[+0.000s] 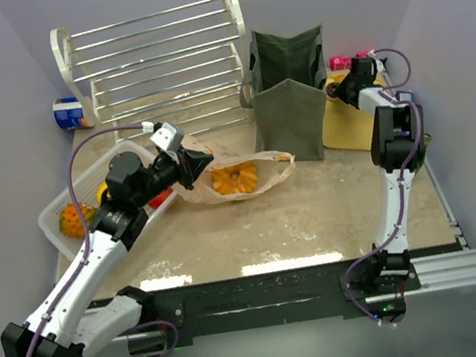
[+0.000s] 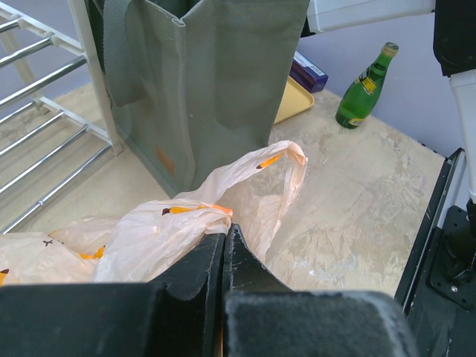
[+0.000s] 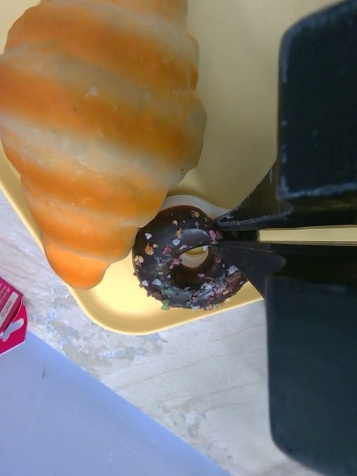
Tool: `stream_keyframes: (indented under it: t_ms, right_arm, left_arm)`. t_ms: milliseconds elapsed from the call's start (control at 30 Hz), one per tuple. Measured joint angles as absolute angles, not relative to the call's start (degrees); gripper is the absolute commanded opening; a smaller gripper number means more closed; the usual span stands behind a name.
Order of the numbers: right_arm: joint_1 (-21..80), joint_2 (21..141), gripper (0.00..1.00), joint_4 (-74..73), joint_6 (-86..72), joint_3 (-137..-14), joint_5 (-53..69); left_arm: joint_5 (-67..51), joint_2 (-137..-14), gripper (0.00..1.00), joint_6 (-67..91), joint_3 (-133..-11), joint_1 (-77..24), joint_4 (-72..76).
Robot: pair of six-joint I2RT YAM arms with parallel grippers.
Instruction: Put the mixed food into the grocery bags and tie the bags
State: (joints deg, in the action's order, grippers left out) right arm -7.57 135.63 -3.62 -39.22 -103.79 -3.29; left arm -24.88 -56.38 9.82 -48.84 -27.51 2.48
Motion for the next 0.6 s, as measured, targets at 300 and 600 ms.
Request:
stream_keyframes:
  t_ms: [300, 600]
  right_arm:
    - [-7.9, 124.3, 0.0, 1.2, -38.6, -89.2, -0.4]
    - [-7.9, 83.1, 0.0, 10.5, -38.8, -65.3, -0.5]
  left_arm:
    - [-24.9, -56.3, 0.0, 9.7, -48.8, -27.5, 2.5]
    - [-24.9, -55.7, 0.0, 9.4, -48.8, -27.5, 2.5]
